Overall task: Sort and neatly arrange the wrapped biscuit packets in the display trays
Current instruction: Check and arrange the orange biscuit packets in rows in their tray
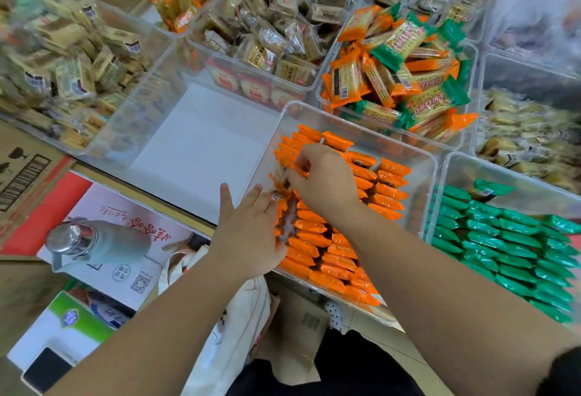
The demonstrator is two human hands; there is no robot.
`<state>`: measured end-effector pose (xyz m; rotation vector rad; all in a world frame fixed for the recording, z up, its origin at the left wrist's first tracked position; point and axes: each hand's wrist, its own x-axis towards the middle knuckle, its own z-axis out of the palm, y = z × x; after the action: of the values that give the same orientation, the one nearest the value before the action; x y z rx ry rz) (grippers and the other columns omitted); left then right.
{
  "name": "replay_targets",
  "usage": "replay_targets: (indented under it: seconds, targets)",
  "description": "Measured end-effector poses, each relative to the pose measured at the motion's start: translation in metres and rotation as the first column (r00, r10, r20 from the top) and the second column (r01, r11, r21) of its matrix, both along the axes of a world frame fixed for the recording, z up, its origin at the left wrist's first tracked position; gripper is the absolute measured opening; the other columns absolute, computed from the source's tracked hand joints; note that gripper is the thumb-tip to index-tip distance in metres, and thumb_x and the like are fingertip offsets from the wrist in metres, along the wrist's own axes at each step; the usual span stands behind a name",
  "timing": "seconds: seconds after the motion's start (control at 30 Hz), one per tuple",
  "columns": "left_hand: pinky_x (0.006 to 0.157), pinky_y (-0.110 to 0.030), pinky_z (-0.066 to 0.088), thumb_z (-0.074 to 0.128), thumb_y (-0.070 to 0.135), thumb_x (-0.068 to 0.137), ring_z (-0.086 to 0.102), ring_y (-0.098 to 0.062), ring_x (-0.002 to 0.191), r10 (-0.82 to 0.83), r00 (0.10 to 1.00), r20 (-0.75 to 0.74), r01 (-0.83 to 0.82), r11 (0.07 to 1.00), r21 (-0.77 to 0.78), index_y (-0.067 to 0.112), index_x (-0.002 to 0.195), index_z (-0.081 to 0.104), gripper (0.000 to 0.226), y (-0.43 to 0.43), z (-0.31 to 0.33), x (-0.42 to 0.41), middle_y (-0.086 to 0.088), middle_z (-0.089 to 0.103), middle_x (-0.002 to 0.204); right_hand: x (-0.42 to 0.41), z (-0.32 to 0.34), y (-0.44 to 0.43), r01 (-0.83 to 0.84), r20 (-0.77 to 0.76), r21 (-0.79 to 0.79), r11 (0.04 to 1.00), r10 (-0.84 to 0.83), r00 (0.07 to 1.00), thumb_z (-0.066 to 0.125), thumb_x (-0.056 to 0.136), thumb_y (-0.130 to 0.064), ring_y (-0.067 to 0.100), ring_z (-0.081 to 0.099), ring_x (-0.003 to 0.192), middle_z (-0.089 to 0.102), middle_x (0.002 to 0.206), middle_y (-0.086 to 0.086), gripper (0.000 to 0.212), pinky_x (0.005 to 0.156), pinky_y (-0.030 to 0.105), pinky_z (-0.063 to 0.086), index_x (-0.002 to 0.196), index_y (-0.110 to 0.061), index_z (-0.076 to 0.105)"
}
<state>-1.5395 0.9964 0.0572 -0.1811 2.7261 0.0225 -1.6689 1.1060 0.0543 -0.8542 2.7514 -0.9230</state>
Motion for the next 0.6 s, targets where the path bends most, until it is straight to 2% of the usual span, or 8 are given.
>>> replay_targets:
  seconds: [0.13,0.3,0.37,0.43,0.47,0.53,0.57,0.6]
  targets:
    - [0.114,-0.072,0.001,0.039,0.059,0.091,0.009,-0.02,0.154,0.015,1.0,0.014,-0.015,1.0,-0.003,0.022,0.152,0.034,0.072,0.002,0.0,-0.003,0.002,0.027,0.162,0.006,0.025,0.029,0.075,0.072,-0.093,0.993,-0.068,0.995,0.072,0.087,-0.029,0.022,0.059,0.073,0.062,0.08,0.0,0.02,0.06,0.04,0.048,0.082,-0.016,0.059]
    - [0.113,-0.072,-0.001,0.041,0.06,0.091,0.012,-0.023,0.154,0.009,0.999,0.047,-0.006,0.999,-0.052,0.022,0.15,0.037,0.07,0.008,0.002,-0.008,0.0,0.031,0.161,0.02,0.046,0.066,0.269,0.221,-0.171,0.948,-0.23,0.948,0.075,0.088,-0.031,0.005,0.056,0.067,0.06,0.074,-0.007,0.02,0.057,0.025,0.043,0.081,-0.019,0.06]
    - [0.115,-0.07,0.001,0.04,0.058,0.094,0.012,-0.024,0.154,0.009,0.999,0.048,-0.006,0.998,-0.056,0.022,0.152,0.034,0.068,0.009,0.006,-0.008,-0.001,0.028,0.162,0.025,0.053,0.08,0.372,0.311,-0.232,0.899,-0.294,0.904,0.075,0.088,-0.034,0.009,0.056,0.064,0.061,0.071,-0.002,0.021,0.057,0.035,0.048,0.08,-0.02,0.06]
    - [0.119,-0.065,0.005,0.038,0.053,0.099,0.009,-0.024,0.154,0.027,0.999,0.019,-0.026,0.999,-0.026,0.022,0.153,0.033,0.062,0.011,0.013,-0.004,-0.001,0.022,0.165,0.033,0.063,0.094,0.448,0.411,-0.294,0.844,-0.312,0.857,0.076,0.087,-0.031,0.025,0.065,0.07,0.066,0.074,0.006,0.02,0.062,0.049,0.056,0.079,-0.02,0.061]
    - [0.12,-0.061,0.008,0.039,0.048,0.101,0.012,-0.023,0.154,0.059,0.998,-0.018,-0.058,0.998,0.023,0.023,0.151,0.037,0.057,0.012,0.019,-0.001,-0.001,0.023,0.165,0.038,0.068,0.1,0.473,0.467,-0.32,0.821,-0.297,0.833,0.076,0.087,-0.028,0.03,0.067,0.074,0.068,0.077,0.009,0.019,0.066,0.053,0.058,0.079,-0.018,0.062]
    - [0.118,-0.051,0.024,0.044,0.04,0.102,0.032,-0.022,0.146,0.216,0.965,-0.151,-0.18,0.959,0.219,0.023,0.141,0.053,0.043,0.018,0.035,0.009,-0.001,0.042,0.156,0.051,0.081,0.111,0.512,0.586,-0.361,0.78,-0.238,0.775,0.077,0.087,-0.022,0.03,0.071,0.078,0.071,0.082,0.013,0.018,0.072,0.053,0.06,0.08,-0.016,0.062]
    - [0.111,-0.044,0.035,0.047,0.037,0.102,0.047,-0.021,0.134,0.371,0.908,-0.198,-0.273,0.878,0.393,0.023,0.131,0.061,0.035,0.022,0.047,0.015,-0.001,0.055,0.143,0.059,0.088,0.116,0.521,0.627,-0.373,0.768,-0.205,0.751,0.077,0.087,-0.019,0.028,0.072,0.078,0.072,0.081,0.012,0.018,0.073,0.048,0.061,0.079,-0.016,0.061]
    - [0.1,-0.039,0.043,0.05,0.034,0.102,0.057,-0.018,0.12,0.558,0.816,-0.152,-0.377,0.713,0.591,0.025,0.119,0.067,0.026,0.027,0.061,0.023,0.002,0.066,0.127,0.067,0.095,0.122,0.52,0.653,-0.385,0.763,-0.174,0.737,0.077,0.086,-0.017,0.027,0.071,0.077,0.072,0.079,0.01,0.018,0.072,0.043,0.06,0.078,-0.015,0.061]
